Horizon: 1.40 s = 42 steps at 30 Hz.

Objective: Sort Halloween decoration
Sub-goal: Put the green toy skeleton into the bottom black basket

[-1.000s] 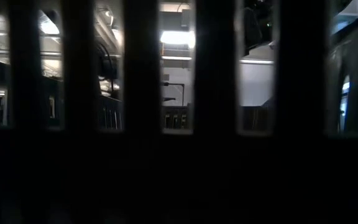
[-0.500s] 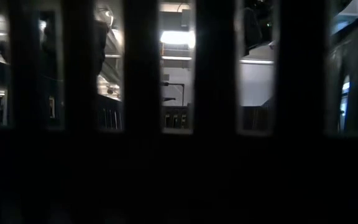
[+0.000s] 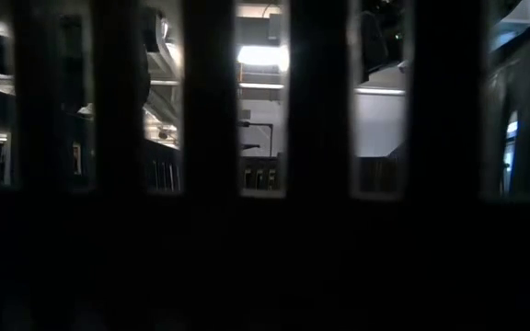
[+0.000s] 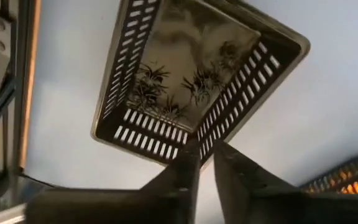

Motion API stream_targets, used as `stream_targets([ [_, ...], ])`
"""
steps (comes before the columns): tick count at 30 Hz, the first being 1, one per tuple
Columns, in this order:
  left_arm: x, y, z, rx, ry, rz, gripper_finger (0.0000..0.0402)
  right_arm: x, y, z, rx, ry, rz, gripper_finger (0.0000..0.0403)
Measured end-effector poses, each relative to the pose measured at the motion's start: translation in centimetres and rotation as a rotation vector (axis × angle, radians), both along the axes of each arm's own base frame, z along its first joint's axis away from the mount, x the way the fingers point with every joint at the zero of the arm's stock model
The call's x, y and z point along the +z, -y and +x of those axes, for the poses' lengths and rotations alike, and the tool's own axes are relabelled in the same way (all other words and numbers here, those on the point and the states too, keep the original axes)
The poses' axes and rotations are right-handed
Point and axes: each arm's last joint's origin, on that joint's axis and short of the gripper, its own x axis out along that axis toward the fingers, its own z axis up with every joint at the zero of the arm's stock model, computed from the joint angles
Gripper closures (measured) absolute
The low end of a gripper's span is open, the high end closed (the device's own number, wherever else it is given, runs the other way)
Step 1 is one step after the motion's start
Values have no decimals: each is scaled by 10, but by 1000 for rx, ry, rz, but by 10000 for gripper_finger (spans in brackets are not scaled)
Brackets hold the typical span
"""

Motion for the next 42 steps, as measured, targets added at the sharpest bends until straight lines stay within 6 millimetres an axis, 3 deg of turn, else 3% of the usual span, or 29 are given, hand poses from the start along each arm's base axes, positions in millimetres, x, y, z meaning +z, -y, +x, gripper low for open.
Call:
stream_targets([
  [7,-1,-9,1,53,-21,209,266,0,0,0,0,0,0,254],
  [11,0,-25,5,-23,26,393,212,0,0,0,0,0,0,254],
  [16,-6,-51,5,-153,32,432,187,0,0,0,0,0,0,254],
  [21,-33,-85,9,-206,-41,354,205,0,0,0,0,0,0,254],
  [27,-63,-120,11,-253,15,256,248,0,0,0,0,0,0,254],
  [32,-73,-131,10,-233,-1,254,290,0,0,0,0,0,0,254],
  [42,-74,-138,6,-253,-61,331,363,0,0,0,0,0,0,254],
])
